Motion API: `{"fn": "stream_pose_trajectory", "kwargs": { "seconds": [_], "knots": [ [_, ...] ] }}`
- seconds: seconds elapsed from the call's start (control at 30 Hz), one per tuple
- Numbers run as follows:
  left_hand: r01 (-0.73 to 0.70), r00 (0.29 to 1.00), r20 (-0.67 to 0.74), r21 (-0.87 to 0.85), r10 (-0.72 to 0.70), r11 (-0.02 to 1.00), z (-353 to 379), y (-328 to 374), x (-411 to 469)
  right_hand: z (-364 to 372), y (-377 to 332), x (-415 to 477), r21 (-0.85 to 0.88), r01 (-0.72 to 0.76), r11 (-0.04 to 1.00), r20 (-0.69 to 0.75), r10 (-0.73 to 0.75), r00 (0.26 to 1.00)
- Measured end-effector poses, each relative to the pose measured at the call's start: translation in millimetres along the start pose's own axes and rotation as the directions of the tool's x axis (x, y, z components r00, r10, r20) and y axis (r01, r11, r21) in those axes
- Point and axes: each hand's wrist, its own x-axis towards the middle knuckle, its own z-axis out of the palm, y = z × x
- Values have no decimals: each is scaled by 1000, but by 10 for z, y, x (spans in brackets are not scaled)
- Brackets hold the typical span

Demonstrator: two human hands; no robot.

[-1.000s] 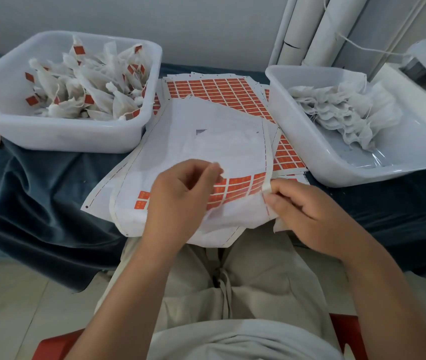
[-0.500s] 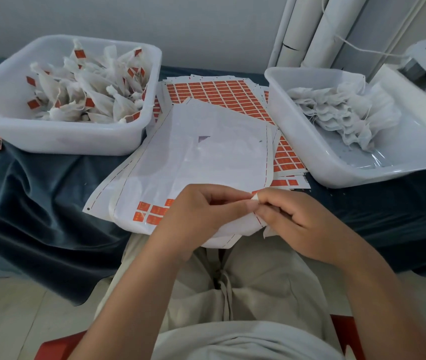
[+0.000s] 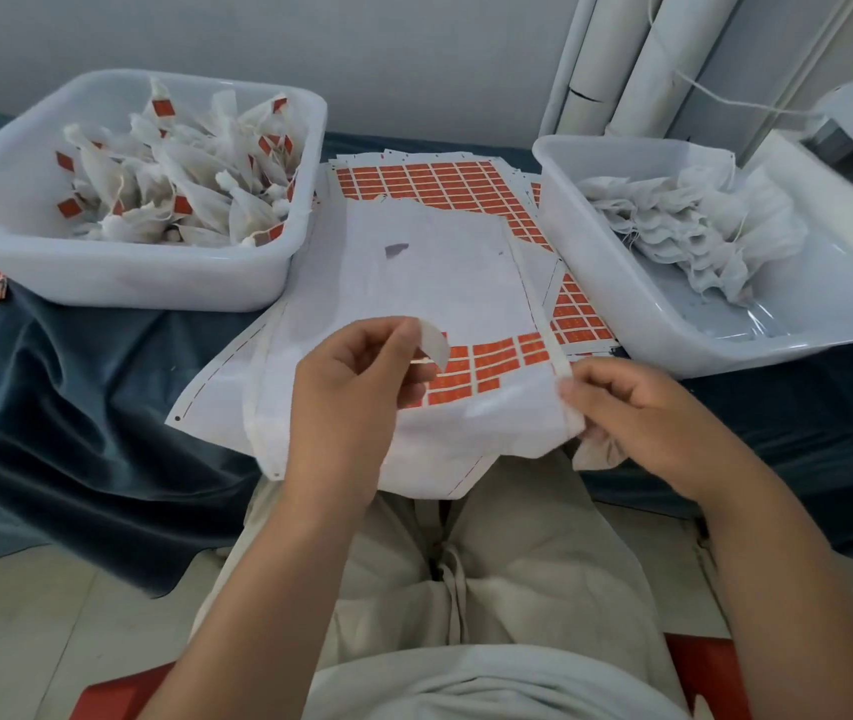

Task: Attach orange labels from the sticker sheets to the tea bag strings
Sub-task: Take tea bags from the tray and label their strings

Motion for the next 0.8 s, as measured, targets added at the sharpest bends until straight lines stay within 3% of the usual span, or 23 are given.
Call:
{"fn": "stream_pose_trajectory", "kwargs": {
  "seconds": [0.13, 0.23, 0.33, 0.5, 0.63, 0.8],
  "knots": [
    [65, 998, 7, -245, -66, 967, 49, 18, -34, -208, 147, 56, 256, -96, 962, -198, 149, 969],
    [95, 995, 54, -348, -81, 933, 93, 2, -61, -330, 146, 36, 247, -35, 968, -361, 126, 924],
    [105, 994, 67, -365, -86, 925, 128, -30, -73, -343, 184, 32, 263, -74, 962, -370, 171, 913],
    [126, 991, 94, -359, -99, 925, 157, -95, -56, -228, 74, 23, -166, -164, 973, -223, 125, 967],
    [151, 987, 107, -352, -121, 924, 137, -106, -39, -337, -104, -139, -595, -202, 778, -232, 74, 970],
    [121, 992, 56, -261, -110, 958, 166, -177, -34, -501, -291, -444, -718, -244, 652, -295, 33, 955]
  ]
}}
